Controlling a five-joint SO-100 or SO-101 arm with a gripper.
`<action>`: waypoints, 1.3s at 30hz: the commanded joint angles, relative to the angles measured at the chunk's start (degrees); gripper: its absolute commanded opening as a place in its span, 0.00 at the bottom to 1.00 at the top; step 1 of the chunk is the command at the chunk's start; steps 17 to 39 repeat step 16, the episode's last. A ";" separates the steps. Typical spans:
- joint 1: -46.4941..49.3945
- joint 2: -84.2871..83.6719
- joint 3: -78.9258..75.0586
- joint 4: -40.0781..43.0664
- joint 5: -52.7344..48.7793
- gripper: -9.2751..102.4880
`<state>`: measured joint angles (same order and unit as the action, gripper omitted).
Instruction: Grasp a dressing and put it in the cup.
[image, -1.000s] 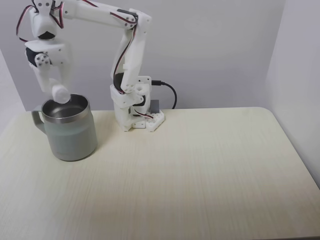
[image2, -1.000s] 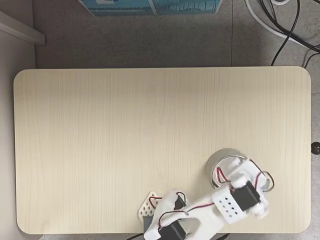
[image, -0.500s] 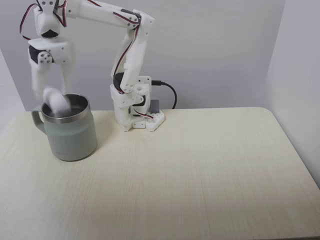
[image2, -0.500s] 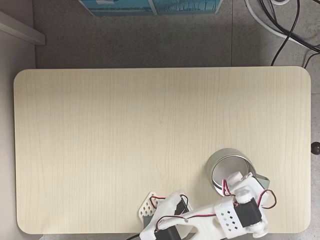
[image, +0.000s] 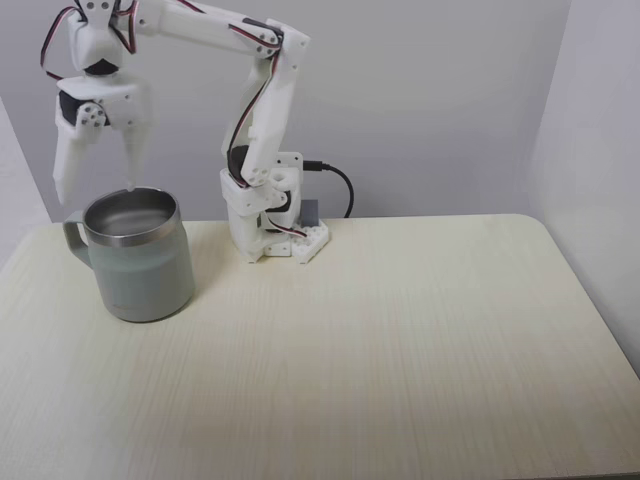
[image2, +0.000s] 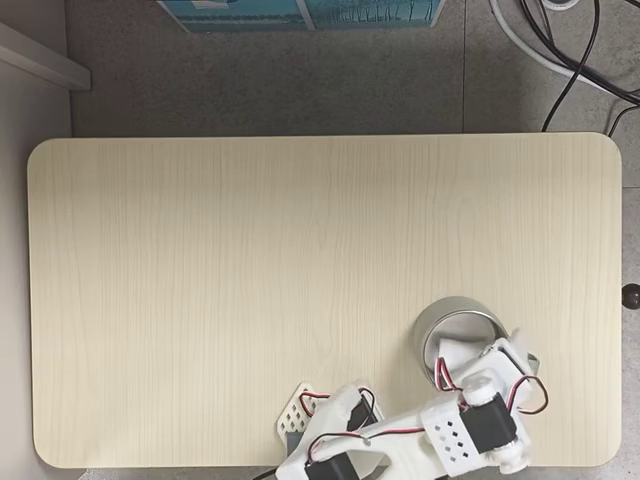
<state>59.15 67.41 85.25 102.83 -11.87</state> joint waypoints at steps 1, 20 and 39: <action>-0.88 0.62 -0.18 2.11 -0.09 0.34; 0.97 1.23 -0.18 1.93 -3.52 0.33; 0.97 1.23 -0.18 1.93 -3.52 0.33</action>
